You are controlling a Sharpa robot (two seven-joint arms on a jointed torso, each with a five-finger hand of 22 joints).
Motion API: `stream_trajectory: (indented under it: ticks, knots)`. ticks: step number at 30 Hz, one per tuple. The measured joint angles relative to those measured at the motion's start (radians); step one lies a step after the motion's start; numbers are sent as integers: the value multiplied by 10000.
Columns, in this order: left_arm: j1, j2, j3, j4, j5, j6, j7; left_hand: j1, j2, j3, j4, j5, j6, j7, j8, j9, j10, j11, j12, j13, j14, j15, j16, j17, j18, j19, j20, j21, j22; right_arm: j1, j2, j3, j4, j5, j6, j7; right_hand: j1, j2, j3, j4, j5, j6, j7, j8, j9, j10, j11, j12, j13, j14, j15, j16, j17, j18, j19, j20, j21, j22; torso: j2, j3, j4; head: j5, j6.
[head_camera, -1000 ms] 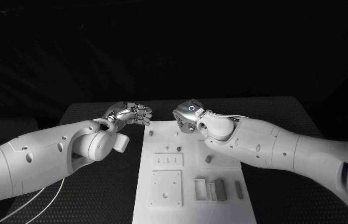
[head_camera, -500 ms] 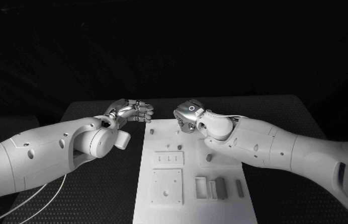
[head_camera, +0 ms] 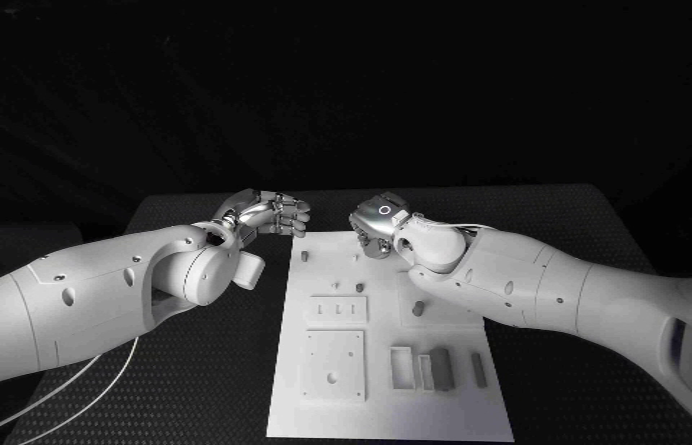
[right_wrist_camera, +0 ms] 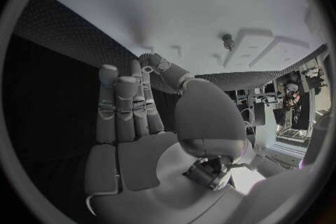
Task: Assemble the parts on the task board
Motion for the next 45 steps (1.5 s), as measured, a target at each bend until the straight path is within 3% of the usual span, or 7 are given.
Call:
stream_trajectory:
  ticks: [8,35,37,41,44,45]
  knots:
    - [23,1,0,5,0,3,-11,0,0,0,0,0,0,0,0,0,0,0,-38,9,0,0,0,13,-41,0,0,0,8,-12,55,-14,49,20,-1,49,0,0,-3,-2,-5,-2,2,-18,7,10,-13,1,0,-11,13,0,0,0,0,3,0,0,4,6,-14,35,-61]
    - [106,13,2,34,-2,10,-34,1,1,0,0,0,0,0,0,0,0,0,-38,16,-1,-1,-38,35,-67,0,0,-40,23,-18,292,-131,-271,129,43,170,0,-1,13,15,2,-11,8,-15,-2,11,-25,-41,0,-33,25,-1,-23,0,-67,-12,40,0,22,19,-32,76,-94]
    - [108,13,2,37,-2,11,-36,1,1,0,0,0,0,0,0,0,0,0,-38,16,-1,-1,-38,41,-70,0,0,-40,23,-16,316,-144,-315,196,42,203,-6,-7,25,4,2,-74,28,-57,-31,-81,65,-113,1,-96,44,-1,-83,0,-113,-3,40,-1,22,16,-31,76,-95]
    - [111,13,2,40,-2,13,-40,1,1,0,0,0,0,0,0,0,0,0,-38,15,0,-1,-38,46,-72,0,0,-40,23,-20,331,-187,-397,369,31,285,-181,-313,141,61,112,-641,277,-401,-99,-586,290,-427,279,-295,169,-195,-245,1,-310,53,40,-1,23,12,-31,76,-95]
    - [114,9,2,42,-2,13,-43,1,1,0,0,0,0,0,0,0,0,0,-57,15,0,-1,-38,46,-76,0,0,-40,22,-30,320,-204,-422,510,-6,339,-306,-681,153,212,63,-1212,507,-725,-249,-1054,459,-692,119,-307,415,-221,-335,12,-372,77,17,0,23,12,-31,84,-95]
    - [115,5,2,42,-2,13,-44,1,1,0,0,0,0,0,0,0,0,0,-76,15,-1,-1,-51,46,-77,0,0,-39,22,-33,309,-208,-424,572,-34,357,-334,-874,213,273,43,-1498,514,-863,-313,-1318,548,-767,33,-355,503,-239,-383,12,-438,110,-17,-1,22,12,-31,89,-96]
